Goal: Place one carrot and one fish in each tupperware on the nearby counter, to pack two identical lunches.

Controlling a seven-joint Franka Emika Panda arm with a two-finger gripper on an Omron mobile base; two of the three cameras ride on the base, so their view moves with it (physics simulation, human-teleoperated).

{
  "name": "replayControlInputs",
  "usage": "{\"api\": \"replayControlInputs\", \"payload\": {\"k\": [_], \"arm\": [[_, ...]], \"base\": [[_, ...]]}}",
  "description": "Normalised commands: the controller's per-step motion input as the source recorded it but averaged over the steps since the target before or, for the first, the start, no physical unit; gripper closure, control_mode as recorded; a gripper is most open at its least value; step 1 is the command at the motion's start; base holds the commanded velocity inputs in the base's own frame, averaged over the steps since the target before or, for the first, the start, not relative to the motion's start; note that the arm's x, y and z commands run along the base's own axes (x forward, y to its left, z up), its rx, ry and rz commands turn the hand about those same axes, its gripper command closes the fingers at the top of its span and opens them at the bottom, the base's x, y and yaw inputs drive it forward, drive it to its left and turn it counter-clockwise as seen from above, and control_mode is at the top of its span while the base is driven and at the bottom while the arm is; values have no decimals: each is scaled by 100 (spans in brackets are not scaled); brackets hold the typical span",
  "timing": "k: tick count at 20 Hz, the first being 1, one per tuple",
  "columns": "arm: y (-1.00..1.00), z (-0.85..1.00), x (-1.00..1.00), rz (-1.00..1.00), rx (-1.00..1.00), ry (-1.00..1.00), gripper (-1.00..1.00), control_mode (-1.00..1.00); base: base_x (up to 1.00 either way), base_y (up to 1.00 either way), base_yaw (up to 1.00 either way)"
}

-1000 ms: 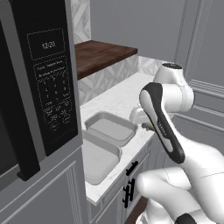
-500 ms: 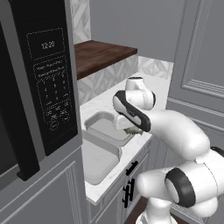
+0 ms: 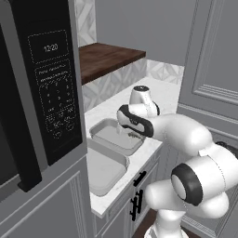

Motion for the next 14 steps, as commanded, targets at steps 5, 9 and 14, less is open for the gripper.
{"api": "replayControlInputs", "payload": {"k": [5, 9, 14], "arm": [[8, -8, 42, 0, 15, -17, 100, -100], [19, 0, 24, 3, 0, 10, 100, -100], [27, -26, 34, 0, -1, 0, 100, -100]], "base": [[0, 0, 0], [0, 0, 0], [0, 0, 0]]}}
